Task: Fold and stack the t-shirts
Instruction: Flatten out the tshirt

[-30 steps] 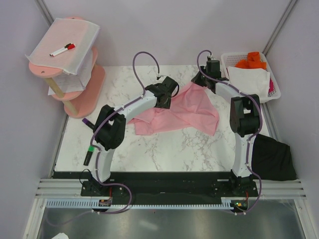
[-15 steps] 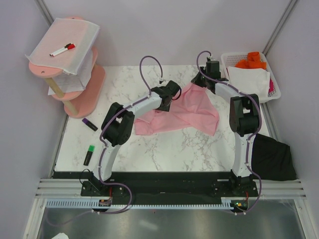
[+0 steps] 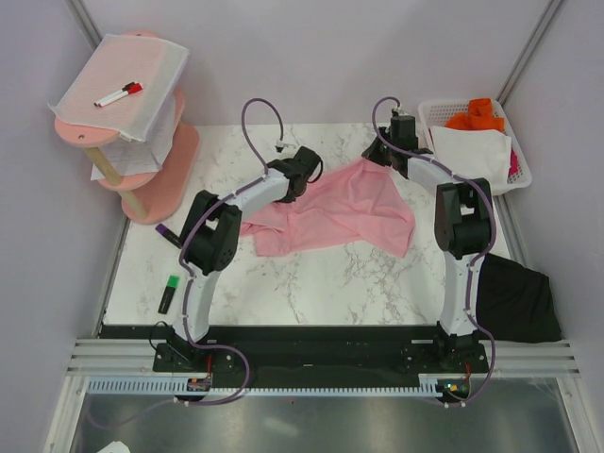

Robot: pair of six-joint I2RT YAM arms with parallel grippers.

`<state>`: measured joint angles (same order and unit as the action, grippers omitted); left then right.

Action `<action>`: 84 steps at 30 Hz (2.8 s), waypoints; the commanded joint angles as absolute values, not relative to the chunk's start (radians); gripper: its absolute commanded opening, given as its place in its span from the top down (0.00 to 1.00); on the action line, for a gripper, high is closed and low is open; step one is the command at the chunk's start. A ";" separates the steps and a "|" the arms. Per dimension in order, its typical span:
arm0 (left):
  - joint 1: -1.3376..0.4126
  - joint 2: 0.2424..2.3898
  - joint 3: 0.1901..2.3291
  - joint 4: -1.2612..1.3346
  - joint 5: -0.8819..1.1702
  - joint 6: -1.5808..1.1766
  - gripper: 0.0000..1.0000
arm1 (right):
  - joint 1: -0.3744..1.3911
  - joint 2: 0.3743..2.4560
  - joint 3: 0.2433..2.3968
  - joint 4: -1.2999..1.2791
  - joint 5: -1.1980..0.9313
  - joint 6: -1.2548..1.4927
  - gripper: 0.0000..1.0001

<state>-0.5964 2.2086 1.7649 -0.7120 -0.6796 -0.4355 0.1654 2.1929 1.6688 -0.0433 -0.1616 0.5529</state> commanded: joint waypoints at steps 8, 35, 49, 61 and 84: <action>-0.549 1.723 1.658 -0.709 -0.854 -0.413 0.98 | 0.164 1.850 1.540 -0.034 -0.150 0.494 1.00; -0.557 0.810 1.566 -0.718 -0.580 -0.278 0.98 | 0.207 0.692 1.290 -0.265 -0.152 0.417 1.00; -0.557 1.130 1.911 -0.833 -0.627 -0.140 0.98 | 0.204 0.842 1.353 -0.321 -0.104 0.408 1.00; -0.489 2.000 2.167 -0.819 -0.557 -0.078 0.98 | 0.204 1.355 1.221 -0.108 0.113 0.331 1.00; -0.316 2.251 2.222 -0.635 -0.397 -0.156 0.00 | 0.184 2.076 1.657 0.138 0.264 0.301 0.02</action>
